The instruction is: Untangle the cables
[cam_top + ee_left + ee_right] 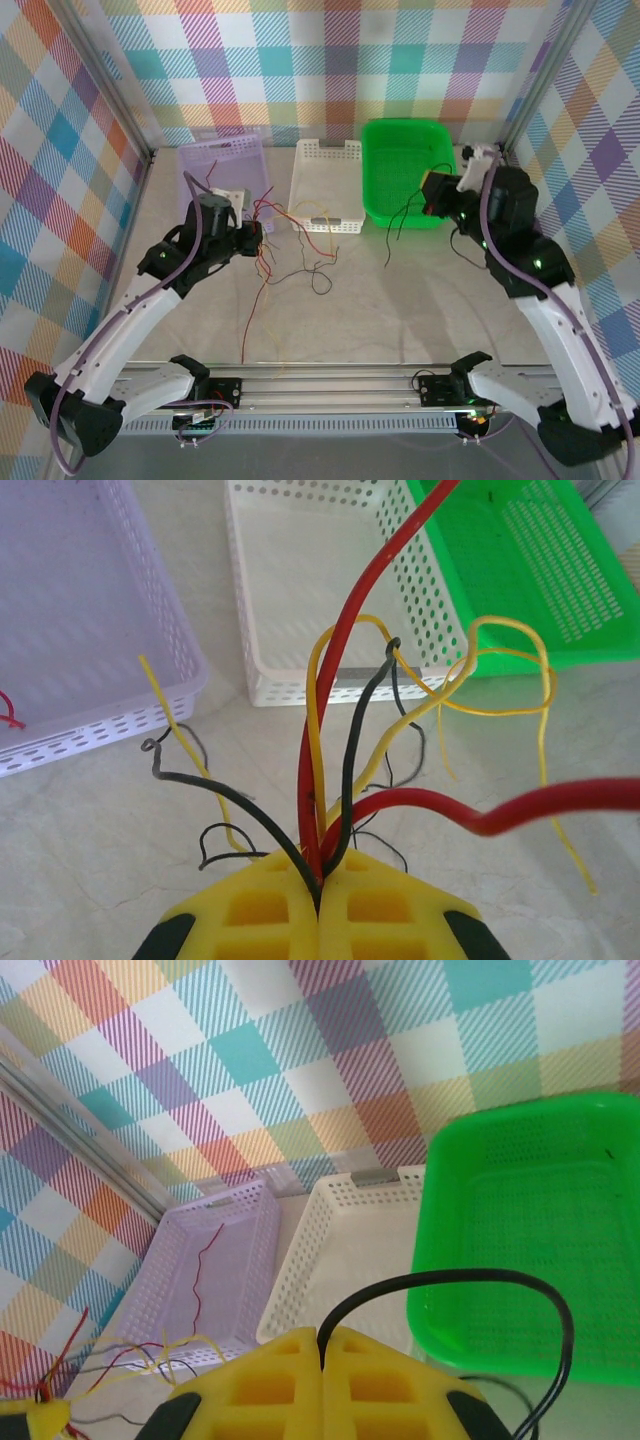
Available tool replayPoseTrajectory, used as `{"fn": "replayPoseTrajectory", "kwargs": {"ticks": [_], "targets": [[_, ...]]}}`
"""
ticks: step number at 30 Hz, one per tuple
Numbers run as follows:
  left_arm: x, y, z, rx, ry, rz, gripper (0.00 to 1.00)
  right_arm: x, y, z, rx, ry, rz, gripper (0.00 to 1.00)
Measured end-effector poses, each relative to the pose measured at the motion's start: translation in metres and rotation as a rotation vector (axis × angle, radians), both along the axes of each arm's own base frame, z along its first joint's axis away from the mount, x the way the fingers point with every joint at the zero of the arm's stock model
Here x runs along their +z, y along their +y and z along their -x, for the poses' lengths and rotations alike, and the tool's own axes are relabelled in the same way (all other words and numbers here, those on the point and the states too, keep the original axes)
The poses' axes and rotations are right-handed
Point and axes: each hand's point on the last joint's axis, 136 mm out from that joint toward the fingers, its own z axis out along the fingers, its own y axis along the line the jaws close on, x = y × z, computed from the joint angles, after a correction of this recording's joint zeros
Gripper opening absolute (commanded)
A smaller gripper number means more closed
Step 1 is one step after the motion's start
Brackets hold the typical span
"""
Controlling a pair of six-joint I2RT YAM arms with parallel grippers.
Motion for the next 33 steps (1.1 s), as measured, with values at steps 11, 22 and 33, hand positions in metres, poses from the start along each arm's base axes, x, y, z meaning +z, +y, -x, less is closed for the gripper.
{"fn": "replayPoseTrajectory", "kwargs": {"ticks": [11,22,33], "targets": [[-0.011,0.000,0.009,-0.023,-0.002,0.015,0.00,0.029,0.024,-0.108,0.026,0.008,0.018,0.00],[-0.013,-0.006,0.007,-0.042,0.004,0.028,0.00,-0.025,0.008,-0.209,0.006,0.128,0.011,0.00],[-0.014,-0.006,0.007,-0.042,0.006,0.027,0.00,-0.150,0.005,-0.264,-0.022,0.364,0.031,0.00]]}}
